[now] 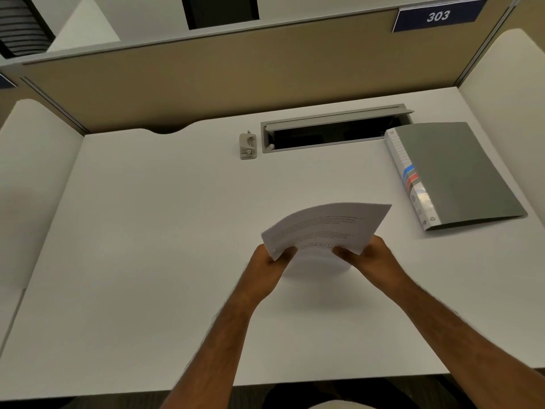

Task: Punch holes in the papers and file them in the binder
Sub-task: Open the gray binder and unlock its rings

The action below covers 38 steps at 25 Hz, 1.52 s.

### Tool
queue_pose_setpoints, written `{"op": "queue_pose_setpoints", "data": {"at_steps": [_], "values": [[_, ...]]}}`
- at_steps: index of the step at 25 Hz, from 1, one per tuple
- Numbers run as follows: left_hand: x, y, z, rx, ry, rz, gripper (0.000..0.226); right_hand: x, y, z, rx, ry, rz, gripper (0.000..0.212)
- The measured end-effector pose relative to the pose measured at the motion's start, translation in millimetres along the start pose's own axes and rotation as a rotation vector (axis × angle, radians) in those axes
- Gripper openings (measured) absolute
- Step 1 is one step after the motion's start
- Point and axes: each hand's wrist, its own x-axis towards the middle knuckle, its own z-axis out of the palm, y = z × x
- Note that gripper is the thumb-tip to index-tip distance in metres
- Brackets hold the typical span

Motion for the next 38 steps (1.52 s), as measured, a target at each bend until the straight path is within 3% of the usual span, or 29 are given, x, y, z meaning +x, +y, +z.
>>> {"op": "queue_pose_setpoints", "data": {"at_steps": [4,9,20,26,29,38], "values": [[1.3,-3.0,-2.4,0.005,0.003,-0.006,0.040,0.1,1.4,4.9,-0.015,-0.010,0.007,0.031],[1.4,-6.8,-19.3,-0.029,0.055,-0.016,0.020,2.7,-5.0,21.7,0.034,-0.019,0.038,0.035],[2.5,-48.7,-74.8,-0.102,0.228,-0.096,0.039,15.6,-6.4,90.0,0.045,-0.094,0.105,0.054],[1.7,-73.5,-120.5,-0.090,0.286,-0.125,0.038,26.7,-3.4,136.4,0.103,-0.149,0.182,0.040],[0.9,-82.8,-147.6,-0.059,0.327,-0.134,0.037,35.4,-3.9,157.1,0.101,-0.202,0.206,0.033],[-1.6,-104.0,-226.0,0.119,0.386,-0.164,0.035,49.4,-25.3,222.4,0.051,-0.421,0.221,0.045]]}}
